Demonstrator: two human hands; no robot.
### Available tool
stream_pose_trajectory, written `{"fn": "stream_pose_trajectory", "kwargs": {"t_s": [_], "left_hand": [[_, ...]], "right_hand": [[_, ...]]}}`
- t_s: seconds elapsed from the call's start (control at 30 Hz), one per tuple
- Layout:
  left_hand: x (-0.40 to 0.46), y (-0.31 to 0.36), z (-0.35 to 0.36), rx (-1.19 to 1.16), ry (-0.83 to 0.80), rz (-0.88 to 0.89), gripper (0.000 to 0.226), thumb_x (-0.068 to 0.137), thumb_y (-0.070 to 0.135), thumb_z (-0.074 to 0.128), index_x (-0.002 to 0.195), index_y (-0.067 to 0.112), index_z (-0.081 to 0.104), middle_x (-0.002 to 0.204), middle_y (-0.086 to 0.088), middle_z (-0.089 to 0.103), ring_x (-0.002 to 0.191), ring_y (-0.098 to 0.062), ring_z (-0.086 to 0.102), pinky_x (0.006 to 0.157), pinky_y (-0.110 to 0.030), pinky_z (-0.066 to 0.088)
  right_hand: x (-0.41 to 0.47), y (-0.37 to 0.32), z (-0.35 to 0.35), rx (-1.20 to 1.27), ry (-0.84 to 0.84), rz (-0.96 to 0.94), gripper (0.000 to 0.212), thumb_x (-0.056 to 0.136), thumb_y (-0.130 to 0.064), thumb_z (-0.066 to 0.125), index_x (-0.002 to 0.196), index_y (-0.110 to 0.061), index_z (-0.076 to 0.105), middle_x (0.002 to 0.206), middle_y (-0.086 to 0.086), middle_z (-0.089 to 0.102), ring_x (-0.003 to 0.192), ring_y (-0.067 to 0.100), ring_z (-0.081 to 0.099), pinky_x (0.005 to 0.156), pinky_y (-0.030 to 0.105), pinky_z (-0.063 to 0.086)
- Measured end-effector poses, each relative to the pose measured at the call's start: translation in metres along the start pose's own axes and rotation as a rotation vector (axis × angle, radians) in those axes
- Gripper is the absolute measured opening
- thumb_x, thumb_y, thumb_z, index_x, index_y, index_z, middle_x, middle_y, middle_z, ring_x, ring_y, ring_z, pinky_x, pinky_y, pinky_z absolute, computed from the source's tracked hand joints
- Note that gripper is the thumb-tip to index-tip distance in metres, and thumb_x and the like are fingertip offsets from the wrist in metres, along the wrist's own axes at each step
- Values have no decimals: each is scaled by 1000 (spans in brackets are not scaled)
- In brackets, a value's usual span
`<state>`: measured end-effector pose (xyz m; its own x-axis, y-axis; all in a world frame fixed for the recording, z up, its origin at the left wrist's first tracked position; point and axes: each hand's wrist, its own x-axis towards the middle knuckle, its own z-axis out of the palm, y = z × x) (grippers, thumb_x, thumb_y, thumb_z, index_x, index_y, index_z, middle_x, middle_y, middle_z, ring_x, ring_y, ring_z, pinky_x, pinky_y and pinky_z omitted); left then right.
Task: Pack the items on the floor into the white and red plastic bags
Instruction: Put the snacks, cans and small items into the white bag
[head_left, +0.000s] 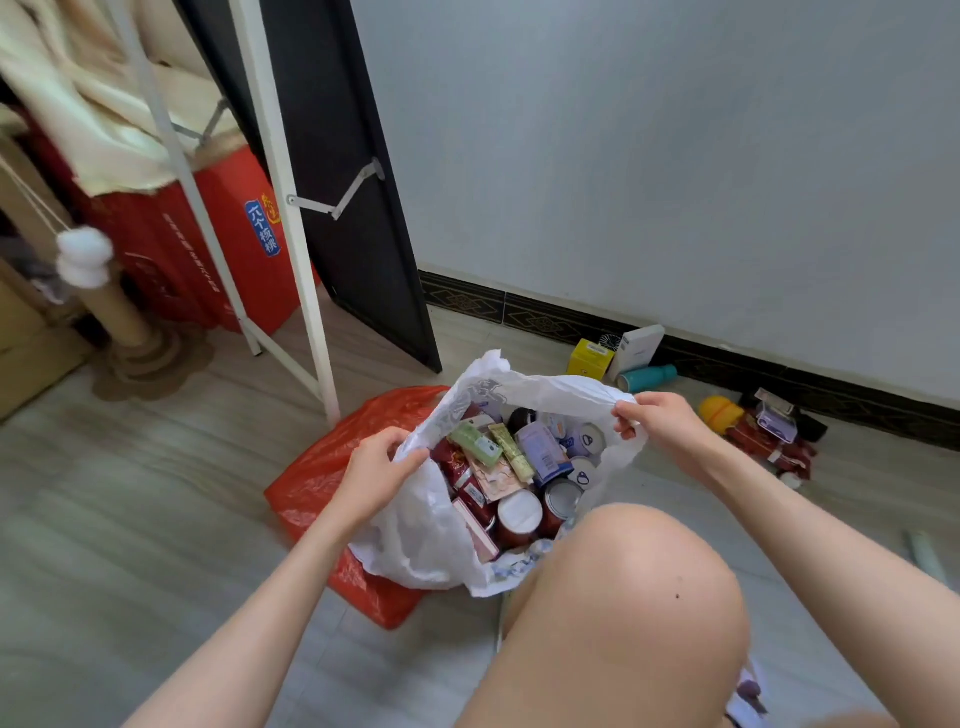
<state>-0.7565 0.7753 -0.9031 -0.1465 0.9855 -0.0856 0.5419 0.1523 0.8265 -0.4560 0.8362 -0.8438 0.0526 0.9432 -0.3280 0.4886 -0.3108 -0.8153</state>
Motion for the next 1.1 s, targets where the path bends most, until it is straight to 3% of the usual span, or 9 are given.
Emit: {"fn": "stream_pose_trajectory", "kwargs": {"t_s": [0.23,0.37,0.47,0.57,0.67,0.73,0.87,1.0,1.1], "left_hand": [[8,44,7,26,14,94,25,87,12,58,112,14,62,103,6,62,87,-6,56,70,-14,43],[35,35,34,33,87,62,41,87,7,52,127,19,51,120,5,56,106,-6,50,82,-16,39],[52,26,61,61,59,43,54,85,2,51,134,22,40,125,7,48,113,-6,45,94,-24,37],[50,22,75,150,52,26,47,88,5,52,133,16,41,127,11,43,118,-4,40,99,-22,29],[34,22,65,210,93,-163,27,90,10,51,117,10,52,110,7,52,105,-10,46,85,-20,30],[19,17,52,248,100,-371,21,92,18,48,106,4,55,98,-4,57,98,-24,51,82,-30,35],[-29,29,37,157,-31,-681,27,94,30,37,112,14,49,98,-11,61,93,-35,59,80,-48,50],[-47,70,28,81,-46,-735,9,94,32,37,97,27,44,83,-8,63,77,-31,61,73,-44,52],[-37,94,26,109,-52,-727,9,94,16,40,102,19,43,86,-11,60,74,-29,52,63,-32,37]], "right_hand": [[24,-23,-31,-345,-106,-48,24,85,-11,55,62,-7,62,66,4,67,59,11,57,57,23,43],[45,-16,-24,-196,-205,-136,29,90,-19,55,62,-11,60,67,0,64,53,3,50,57,17,37],[66,5,-19,11,-256,-195,21,91,-25,53,89,-7,63,59,-1,60,65,11,52,69,26,36],[80,19,-16,114,-307,-181,19,93,-23,51,99,-8,60,51,-3,54,59,5,51,65,16,35],[75,13,-15,174,-295,-74,19,92,-16,52,82,-4,62,49,1,51,49,1,45,53,7,33],[64,5,-13,217,-255,53,24,91,-13,51,70,-5,59,52,2,52,48,-1,47,54,6,35],[30,-6,-4,157,-250,289,21,91,-12,49,72,-6,57,59,2,54,57,7,48,49,9,34],[13,-11,-11,-32,-233,400,28,90,-14,48,62,-12,49,65,8,53,66,22,45,55,23,33],[17,-22,-20,-70,-217,425,23,89,-13,47,67,-7,50,69,12,51,67,21,42,54,23,33]]}}
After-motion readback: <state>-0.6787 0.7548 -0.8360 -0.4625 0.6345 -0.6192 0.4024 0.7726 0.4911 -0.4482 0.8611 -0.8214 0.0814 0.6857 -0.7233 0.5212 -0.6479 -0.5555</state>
